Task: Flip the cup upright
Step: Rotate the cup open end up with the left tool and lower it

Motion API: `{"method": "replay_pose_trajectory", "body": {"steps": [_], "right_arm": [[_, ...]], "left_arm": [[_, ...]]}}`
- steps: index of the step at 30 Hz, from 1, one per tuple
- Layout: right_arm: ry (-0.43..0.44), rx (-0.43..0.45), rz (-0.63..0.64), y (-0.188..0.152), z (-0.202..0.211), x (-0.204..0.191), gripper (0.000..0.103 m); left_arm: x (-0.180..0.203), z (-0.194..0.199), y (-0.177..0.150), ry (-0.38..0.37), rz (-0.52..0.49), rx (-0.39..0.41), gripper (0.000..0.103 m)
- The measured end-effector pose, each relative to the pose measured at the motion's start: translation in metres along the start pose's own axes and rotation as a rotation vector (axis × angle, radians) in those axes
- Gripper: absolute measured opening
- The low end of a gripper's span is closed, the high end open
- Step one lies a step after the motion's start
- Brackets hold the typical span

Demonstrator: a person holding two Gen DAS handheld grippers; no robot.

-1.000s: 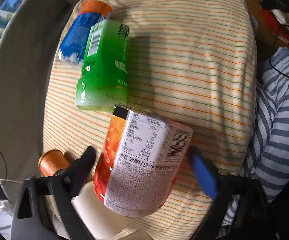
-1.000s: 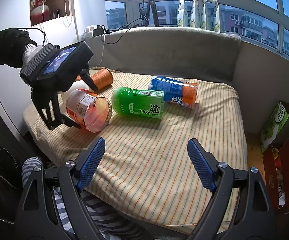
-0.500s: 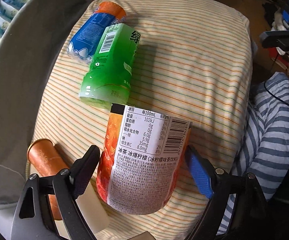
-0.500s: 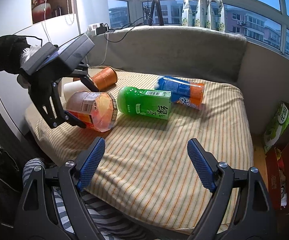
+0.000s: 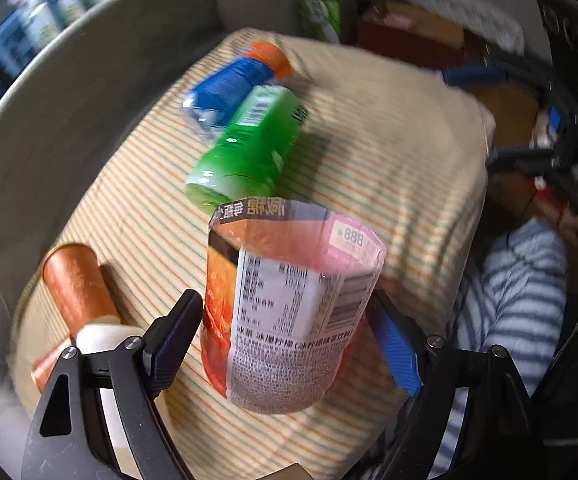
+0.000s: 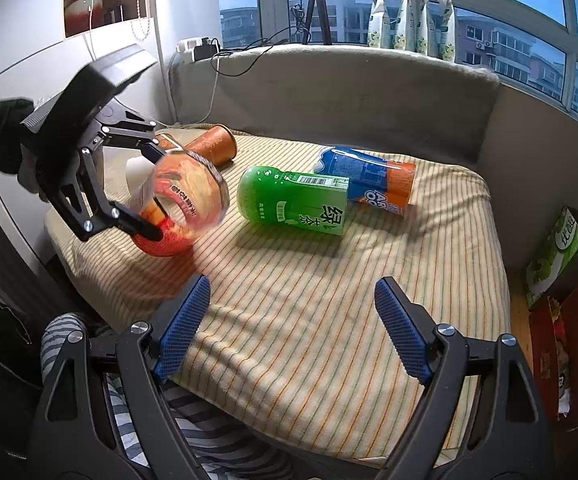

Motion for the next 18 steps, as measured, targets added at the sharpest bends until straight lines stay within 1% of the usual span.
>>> {"method": "replay_pose_trajectory", "body": {"steps": [5, 8, 14, 16, 18], "right_arm": [[0.005, 0.000, 0.003, 0.001, -0.004, -0.003, 0.087], [0.012, -0.002, 0.006, 0.004, -0.008, -0.004, 0.087], [0.027, -0.003, 0.016, 0.008, -0.014, -0.008, 0.087], [0.027, -0.001, 0.016, 0.009, -0.015, -0.009, 0.087], [0.030, 0.004, 0.011, 0.011, -0.016, -0.010, 0.087]], "left_arm": [[-0.018, 0.007, -0.017, -0.008, 0.141, 0.103, 0.082], [-0.027, 0.007, -0.021, 0.004, 0.208, 0.164, 0.082], [-0.036, 0.010, -0.021, 0.032, 0.278, 0.254, 0.082], [-0.038, 0.009, -0.022, 0.051, 0.288, 0.274, 0.082], [-0.040, 0.007, -0.024, 0.048, 0.314, 0.291, 0.082]]}}
Point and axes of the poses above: each gripper's, at about its wrist camera, not at the fingertips, and z roughly against the way its jaws point, x to its right, y to its top, the point moved 1 cm from there along -z, roughly the way its jaws point, and after that the axes turned 6 degrees about z, right-handed, at the moved point
